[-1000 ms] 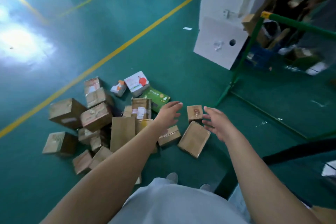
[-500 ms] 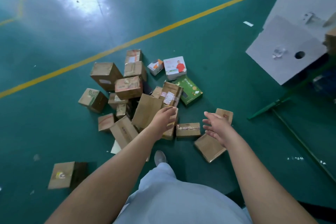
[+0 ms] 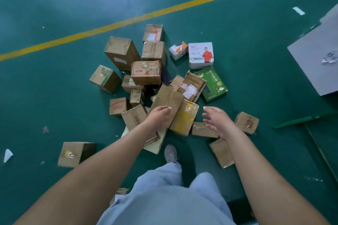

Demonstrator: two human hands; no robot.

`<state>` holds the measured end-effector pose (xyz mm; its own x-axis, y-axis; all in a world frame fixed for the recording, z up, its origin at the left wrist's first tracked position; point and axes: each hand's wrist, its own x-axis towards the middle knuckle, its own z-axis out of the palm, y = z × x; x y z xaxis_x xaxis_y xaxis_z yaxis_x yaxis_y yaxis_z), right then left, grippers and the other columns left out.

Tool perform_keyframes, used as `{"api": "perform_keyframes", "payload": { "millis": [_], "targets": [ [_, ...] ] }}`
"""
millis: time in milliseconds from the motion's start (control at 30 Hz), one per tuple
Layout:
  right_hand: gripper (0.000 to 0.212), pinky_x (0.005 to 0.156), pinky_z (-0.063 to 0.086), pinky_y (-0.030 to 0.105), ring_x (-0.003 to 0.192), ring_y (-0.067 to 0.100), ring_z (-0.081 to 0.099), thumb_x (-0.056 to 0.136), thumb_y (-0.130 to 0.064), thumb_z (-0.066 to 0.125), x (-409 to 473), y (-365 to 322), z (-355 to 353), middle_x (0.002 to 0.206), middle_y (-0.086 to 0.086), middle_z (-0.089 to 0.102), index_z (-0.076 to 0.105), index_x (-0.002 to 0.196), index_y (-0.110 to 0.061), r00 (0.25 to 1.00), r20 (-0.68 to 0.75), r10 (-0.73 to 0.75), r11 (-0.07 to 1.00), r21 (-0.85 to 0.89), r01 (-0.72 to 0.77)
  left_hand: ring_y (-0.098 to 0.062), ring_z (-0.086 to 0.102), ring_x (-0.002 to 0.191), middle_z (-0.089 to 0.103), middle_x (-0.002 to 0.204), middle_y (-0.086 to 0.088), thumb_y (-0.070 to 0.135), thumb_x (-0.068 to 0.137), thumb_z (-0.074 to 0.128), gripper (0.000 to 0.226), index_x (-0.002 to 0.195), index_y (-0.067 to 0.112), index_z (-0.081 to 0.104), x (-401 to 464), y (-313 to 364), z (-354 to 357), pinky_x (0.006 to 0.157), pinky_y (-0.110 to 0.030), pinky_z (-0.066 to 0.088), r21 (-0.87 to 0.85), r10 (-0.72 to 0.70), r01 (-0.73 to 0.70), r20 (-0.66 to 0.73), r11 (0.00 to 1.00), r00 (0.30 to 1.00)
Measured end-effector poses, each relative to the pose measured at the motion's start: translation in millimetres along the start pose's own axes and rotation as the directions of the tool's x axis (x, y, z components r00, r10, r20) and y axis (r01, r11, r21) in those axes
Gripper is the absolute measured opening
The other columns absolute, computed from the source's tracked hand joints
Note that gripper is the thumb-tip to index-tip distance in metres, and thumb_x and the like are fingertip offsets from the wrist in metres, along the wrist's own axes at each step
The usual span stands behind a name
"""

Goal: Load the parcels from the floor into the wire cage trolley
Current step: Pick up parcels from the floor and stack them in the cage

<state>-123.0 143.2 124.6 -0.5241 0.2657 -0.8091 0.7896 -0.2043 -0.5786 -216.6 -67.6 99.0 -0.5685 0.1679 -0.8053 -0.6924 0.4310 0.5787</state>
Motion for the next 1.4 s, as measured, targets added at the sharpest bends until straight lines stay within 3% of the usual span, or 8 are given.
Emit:
{"api": "perform_keyframes", "payload": {
  "millis": [300, 600, 733, 800, 900, 967, 1133, 1400],
  "targets": [
    [0.012, 0.105, 0.051, 0.049, 0.118, 0.034, 0.062, 0.105, -0.037, 0.053, 100, -20, 34, 0.126, 0.014, 0.065, 0.061, 0.101, -0.028, 0.997, 0.031, 0.075, 0.976, -0.205, -0.067, -0.016, 0.06, 0.101, 0.063, 0.126, -0.003, 0.04, 0.101, 0.06, 0.039, 0.136, 0.022, 0.058, 85, 4, -26, 0.079, -0.031, 0.052, 0.119, -0.116, 0.114, 0.009, 0.986, 0.993],
    [0.026, 0.104, 0.05, 0.048, 0.116, 0.023, 0.06, 0.102, -0.041, 0.056, 248, -35, 64, 0.128, -0.001, 0.063, 0.06, 0.123, -0.026, 0.99, 0.102, 0.096, 0.905, -0.423, -0.044, -0.015, 0.06, 0.098, 0.062, 0.113, 0.001, 0.04, 0.102, 0.058, 0.034, 0.132, 0.023, 0.058, 206, 3, -28, 0.094, -0.041, 0.054, 0.006, -0.192, 0.193, -0.061, 0.981, 0.98],
    [0.028, 0.105, 0.05, 0.049, 0.117, 0.023, 0.06, 0.102, -0.04, 0.056, 310, -32, 90, 0.129, 0.001, 0.063, 0.06, 0.125, -0.024, 0.981, 0.175, 0.084, 0.841, -0.541, 0.024, -0.012, 0.055, 0.079, 0.058, 0.094, 0.002, 0.032, 0.105, 0.057, 0.027, 0.127, 0.017, 0.058, 252, -23, -40, 0.07, -0.026, 0.048, -0.121, -0.272, 0.258, -0.112, 0.959, 0.956],
    [0.037, 0.105, 0.049, 0.05, 0.119, 0.024, 0.058, 0.101, -0.043, 0.056, 338, -26, 104, 0.132, 0.0, 0.061, 0.058, 0.132, -0.022, 0.977, 0.198, 0.075, 0.795, -0.604, 0.062, -0.013, 0.055, 0.084, 0.058, 0.099, 0.001, 0.032, 0.106, 0.055, 0.029, 0.131, 0.017, 0.057, 275, -44, -49, 0.076, -0.027, 0.05, -0.151, -0.305, 0.287, -0.109, 0.946, 0.946],
    [0.046, 0.105, 0.05, 0.047, 0.122, 0.023, 0.056, 0.102, -0.041, 0.056, 380, -16, 127, 0.139, 0.001, 0.057, 0.055, 0.141, -0.018, 0.976, 0.21, 0.06, 0.733, -0.673, 0.1, -0.024, 0.054, 0.124, 0.055, 0.138, -0.004, 0.038, 0.104, 0.055, 0.042, 0.142, 0.02, 0.051, 310, -83, -62, 0.106, -0.044, 0.048, -0.226, -0.355, 0.323, -0.115, 0.919, 0.928],
    [0.048, 0.096, 0.051, 0.04, 0.118, 0.021, 0.054, 0.103, -0.037, 0.056, 403, -9, 141, 0.142, 0.004, 0.055, 0.05, 0.146, -0.015, 0.974, 0.22, 0.048, 0.715, -0.689, 0.121, -0.029, 0.047, 0.138, 0.047, 0.151, -0.005, 0.037, 0.103, 0.058, 0.05, 0.148, 0.021, 0.045, 329, -106, -69, 0.112, -0.048, 0.044, -0.298, -0.387, 0.337, -0.127, 0.893, 0.913],
    [0.056, 0.089, 0.043, 0.034, 0.131, 0.028, 0.049, 0.103, -0.033, 0.056, 475, 15, 177, 0.155, 0.006, 0.042, 0.038, 0.154, -0.02, 0.977, 0.21, -0.027, 0.677, -0.716, 0.172, -0.035, 0.047, 0.139, 0.048, 0.154, -0.009, 0.038, 0.097, 0.066, 0.061, 0.151, 0.027, 0.038, 390, -174, -77, 0.114, -0.056, 0.042, -0.482, -0.468, 0.369, -0.099, 0.795, 0.878],
    [0.074, 0.114, 0.041, 0.051, 0.143, 0.034, 0.037, 0.098, -0.035, 0.058, 569, 53, 192, 0.163, 0.007, 0.024, 0.023, 0.161, -0.021, 0.974, 0.179, -0.138, 0.503, -0.835, 0.225, -0.031, 0.028, 0.152, 0.027, 0.167, -0.007, 0.049, 0.099, 0.059, 0.079, 0.162, 0.022, 0.019, 472, -237, -53, 0.122, -0.053, 0.029, -0.609, -0.558, 0.42, -0.045, 0.673, 0.829]
  ]
}}
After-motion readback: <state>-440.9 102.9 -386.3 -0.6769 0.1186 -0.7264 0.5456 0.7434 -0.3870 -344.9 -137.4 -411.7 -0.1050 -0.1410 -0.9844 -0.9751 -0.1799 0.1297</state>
